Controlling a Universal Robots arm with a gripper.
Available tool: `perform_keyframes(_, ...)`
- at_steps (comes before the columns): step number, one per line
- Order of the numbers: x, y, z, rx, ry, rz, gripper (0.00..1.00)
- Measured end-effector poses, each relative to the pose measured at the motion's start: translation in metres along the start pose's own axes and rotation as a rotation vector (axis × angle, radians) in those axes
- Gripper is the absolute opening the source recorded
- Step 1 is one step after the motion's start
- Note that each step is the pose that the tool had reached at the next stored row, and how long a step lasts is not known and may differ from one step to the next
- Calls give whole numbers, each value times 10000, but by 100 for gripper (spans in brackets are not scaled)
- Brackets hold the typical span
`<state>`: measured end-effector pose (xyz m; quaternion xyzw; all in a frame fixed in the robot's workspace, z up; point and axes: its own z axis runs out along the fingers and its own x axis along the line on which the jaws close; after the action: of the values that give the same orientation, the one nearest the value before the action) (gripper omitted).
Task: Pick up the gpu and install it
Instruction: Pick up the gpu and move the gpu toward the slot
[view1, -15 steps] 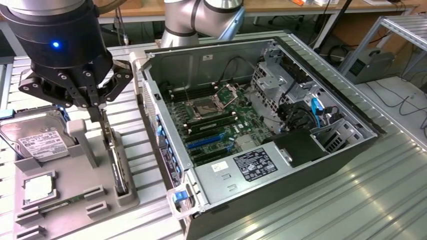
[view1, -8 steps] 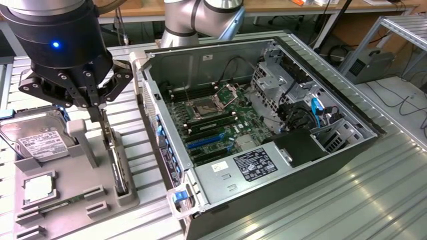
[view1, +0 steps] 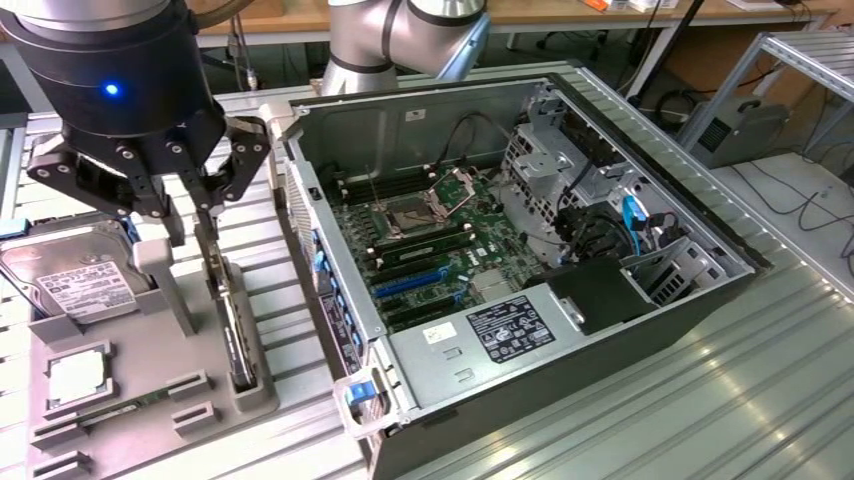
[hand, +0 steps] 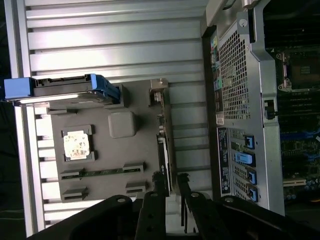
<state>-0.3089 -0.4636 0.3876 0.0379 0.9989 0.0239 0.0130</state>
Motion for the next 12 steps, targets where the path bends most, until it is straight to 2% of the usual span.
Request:
perform_keyframes(3, 0, 0, 0, 0, 0, 0, 42)
perform_keyframes(8, 1, -1, 15, -1, -1, 0, 42)
perform_keyframes(12, 3, -5, 105, 0, 0, 0, 42)
